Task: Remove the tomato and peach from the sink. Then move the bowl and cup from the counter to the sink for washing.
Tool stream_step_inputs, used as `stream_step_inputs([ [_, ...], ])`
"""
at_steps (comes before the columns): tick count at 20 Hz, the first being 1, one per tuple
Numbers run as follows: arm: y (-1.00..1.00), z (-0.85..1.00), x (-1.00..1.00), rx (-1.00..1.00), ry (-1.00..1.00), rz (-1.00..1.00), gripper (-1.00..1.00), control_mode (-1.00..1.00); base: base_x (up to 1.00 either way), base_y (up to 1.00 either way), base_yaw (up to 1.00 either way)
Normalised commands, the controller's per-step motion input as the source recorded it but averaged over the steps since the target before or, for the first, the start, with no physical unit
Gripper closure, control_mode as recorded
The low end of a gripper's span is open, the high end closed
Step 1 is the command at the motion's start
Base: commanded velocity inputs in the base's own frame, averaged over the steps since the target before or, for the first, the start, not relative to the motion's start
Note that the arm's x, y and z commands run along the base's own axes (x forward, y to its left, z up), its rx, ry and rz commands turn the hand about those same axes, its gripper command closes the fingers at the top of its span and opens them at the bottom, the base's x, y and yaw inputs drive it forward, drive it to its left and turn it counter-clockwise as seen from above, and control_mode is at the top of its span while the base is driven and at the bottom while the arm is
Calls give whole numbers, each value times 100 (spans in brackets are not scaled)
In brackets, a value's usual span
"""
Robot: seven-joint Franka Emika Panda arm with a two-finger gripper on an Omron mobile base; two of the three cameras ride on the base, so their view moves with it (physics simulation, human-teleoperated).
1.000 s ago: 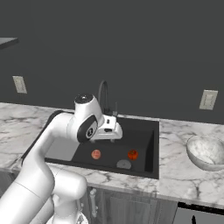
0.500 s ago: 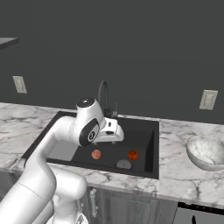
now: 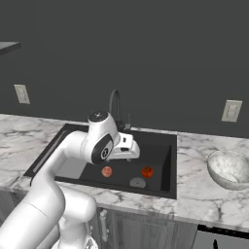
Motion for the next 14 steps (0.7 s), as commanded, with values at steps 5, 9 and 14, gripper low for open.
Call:
stream_step_inputs([
  [5,-7,-8,9,1,0,0,-100,-100,0,0,0],
  [9,-6,-9,12,4,0,0,-100,-100,0,0,0],
  [14,-5,-10,14,6,0,0,-100,-100,0,0,0],
])
